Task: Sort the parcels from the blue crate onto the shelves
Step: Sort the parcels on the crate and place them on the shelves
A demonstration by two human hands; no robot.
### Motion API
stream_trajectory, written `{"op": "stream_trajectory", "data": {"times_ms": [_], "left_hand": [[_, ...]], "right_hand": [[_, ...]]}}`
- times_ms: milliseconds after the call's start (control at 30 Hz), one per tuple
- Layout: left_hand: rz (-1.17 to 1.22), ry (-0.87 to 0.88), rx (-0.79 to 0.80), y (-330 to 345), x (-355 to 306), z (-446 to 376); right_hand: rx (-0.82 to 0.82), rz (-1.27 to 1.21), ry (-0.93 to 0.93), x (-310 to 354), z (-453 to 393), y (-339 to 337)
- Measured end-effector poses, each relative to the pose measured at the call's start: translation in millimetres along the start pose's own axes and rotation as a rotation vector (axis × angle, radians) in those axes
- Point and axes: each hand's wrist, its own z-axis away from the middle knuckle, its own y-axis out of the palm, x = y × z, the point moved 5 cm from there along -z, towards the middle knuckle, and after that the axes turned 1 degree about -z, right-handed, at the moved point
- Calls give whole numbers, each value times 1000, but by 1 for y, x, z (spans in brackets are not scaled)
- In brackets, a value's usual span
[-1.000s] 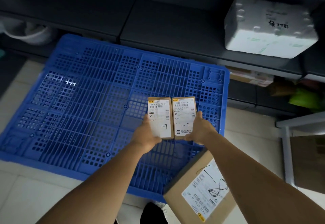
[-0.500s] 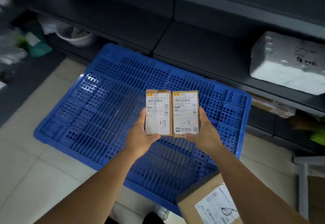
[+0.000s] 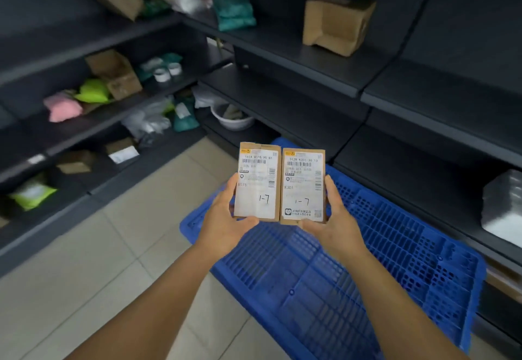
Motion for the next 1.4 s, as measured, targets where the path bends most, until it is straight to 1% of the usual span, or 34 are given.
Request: {"op": "stream_trajectory", "data": {"times_ms": [100,233,467,600,800,1000,1200,1400], "left_hand": [[36,36,-69,-67,-6,7],[15,85,-184,-157,-11,22],[-17,94,-356,-304,-3,58],[-63,105,-448,-371,2,78],[-66,76,-580,-453,8,94],[-65,28,-705,-532,25,86],[-115,-24,-810,-624,42,53],[-132,-154,-884,-702,69,11]], "right_hand": [[15,-4,-52,57,2,34],[37,-5,-143,128,9,86],[129,-16,-309,246,22,184],[198,-12,-371,303,30,233],[282,11,-473,376,27,299],[380,-21,-589,445,9,365],[479,3,-673,522,-36,443],[609,55,-663,579,-99,530]]}}
